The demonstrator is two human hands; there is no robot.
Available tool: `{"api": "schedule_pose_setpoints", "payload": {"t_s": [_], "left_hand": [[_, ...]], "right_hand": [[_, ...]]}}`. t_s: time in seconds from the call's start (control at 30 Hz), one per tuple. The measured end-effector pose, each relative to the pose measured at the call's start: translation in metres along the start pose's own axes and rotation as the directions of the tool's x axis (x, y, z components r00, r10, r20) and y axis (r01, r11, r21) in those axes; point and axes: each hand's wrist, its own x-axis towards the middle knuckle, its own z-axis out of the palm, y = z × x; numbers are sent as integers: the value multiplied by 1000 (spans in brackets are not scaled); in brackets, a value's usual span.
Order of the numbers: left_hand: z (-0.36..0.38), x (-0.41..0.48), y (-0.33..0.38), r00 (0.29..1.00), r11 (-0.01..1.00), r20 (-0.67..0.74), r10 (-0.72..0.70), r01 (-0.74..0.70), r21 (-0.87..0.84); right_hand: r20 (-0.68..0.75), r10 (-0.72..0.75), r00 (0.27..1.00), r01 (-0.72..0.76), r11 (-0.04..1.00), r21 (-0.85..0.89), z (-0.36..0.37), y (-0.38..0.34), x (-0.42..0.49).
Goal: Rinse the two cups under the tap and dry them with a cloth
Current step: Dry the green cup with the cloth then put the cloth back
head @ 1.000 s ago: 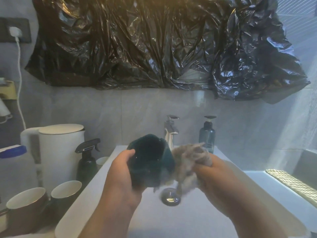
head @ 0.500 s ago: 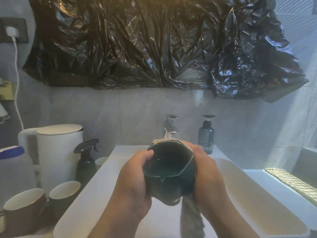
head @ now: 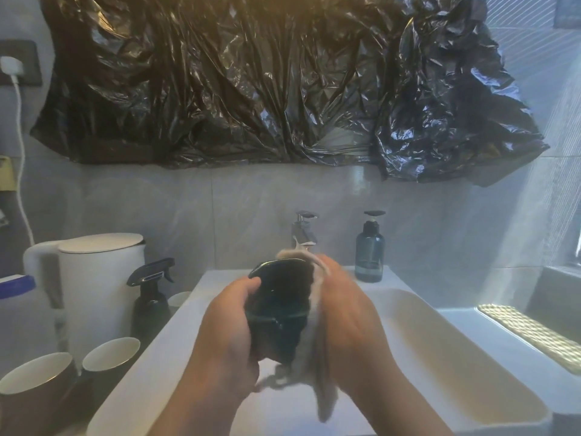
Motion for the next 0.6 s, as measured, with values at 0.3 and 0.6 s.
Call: {"api": "schedule_pose_setpoints", "payload": {"t_s": [0.3,0.6], "left_hand": [[8,4,-10,994,981,-96,-43,24,-193],[5,-1,-22,985,969,31,168,-171,180]], "right_hand": [[-145,25,989,-20,999,32,19,-10,-12],[-250,202,947,-100,924,368,3,0,-4]]}}
